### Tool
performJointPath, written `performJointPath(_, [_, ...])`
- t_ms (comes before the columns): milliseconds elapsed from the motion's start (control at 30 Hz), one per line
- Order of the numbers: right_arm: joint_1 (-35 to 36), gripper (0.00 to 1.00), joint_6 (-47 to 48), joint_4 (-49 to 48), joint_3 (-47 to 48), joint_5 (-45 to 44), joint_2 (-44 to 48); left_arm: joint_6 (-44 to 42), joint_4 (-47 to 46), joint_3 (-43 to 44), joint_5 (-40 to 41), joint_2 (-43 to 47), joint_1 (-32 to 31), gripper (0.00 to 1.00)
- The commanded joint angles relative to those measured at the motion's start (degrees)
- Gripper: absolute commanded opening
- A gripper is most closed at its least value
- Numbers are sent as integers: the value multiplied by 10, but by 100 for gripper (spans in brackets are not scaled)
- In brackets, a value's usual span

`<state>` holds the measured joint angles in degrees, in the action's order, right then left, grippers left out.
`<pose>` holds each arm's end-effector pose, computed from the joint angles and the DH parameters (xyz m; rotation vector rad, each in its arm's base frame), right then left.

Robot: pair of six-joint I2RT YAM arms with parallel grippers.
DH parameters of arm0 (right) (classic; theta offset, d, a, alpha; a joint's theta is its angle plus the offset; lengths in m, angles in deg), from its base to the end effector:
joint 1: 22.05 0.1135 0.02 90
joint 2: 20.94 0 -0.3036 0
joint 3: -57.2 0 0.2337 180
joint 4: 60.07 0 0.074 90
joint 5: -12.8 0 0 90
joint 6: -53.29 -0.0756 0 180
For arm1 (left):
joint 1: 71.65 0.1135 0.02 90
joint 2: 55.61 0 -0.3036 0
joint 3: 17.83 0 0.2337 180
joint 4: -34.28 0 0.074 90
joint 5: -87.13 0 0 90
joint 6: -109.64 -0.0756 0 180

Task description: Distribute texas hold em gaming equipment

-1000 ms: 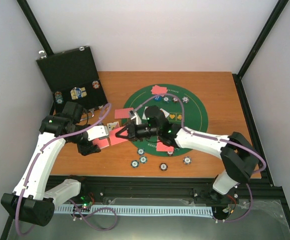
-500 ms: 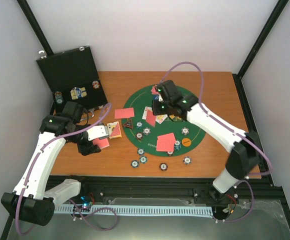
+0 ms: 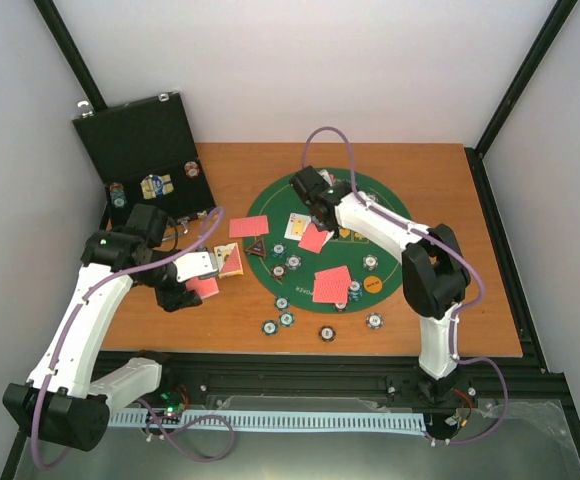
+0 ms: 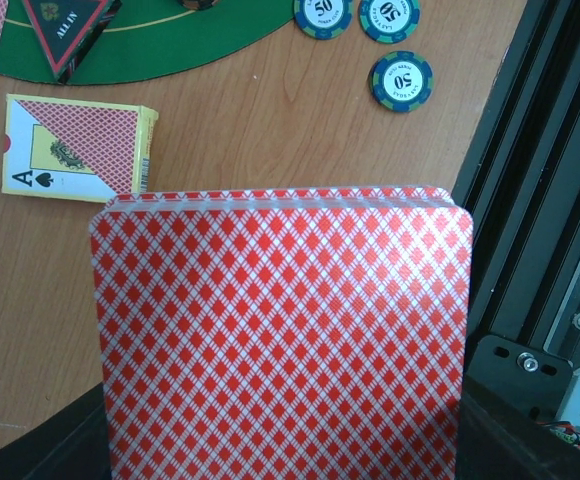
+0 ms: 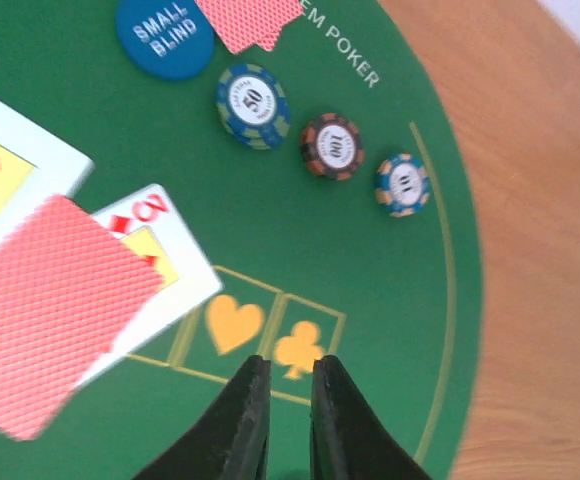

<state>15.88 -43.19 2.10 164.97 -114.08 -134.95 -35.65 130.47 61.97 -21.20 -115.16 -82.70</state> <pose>0.3634 0.2257 0.2404 -0.5238 2.4457 -0.5907 0.1140 -0.0465 0.3147 1.5683 2.2981 -0.2866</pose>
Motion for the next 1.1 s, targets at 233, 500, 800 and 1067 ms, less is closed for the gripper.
performJointPath(233, [-95, 62, -66, -14, -12, 424, 15, -3, -2, 5, -12, 4, -2, 27])
performJointPath(500, [-105, 70, -66, -12, -14, 436, -13, -5, -2, -1, -11, 3, -3, 27])
performJointPath(800, [-104, 71, -70, -27, -16, 455, -54, -5, -4, 0, -12, 1, -3, 27])
performJointPath(1067, [-79, 65, -82, -30, -2, 406, -70, -5, -7, -4, -7, -1, -3, 27])
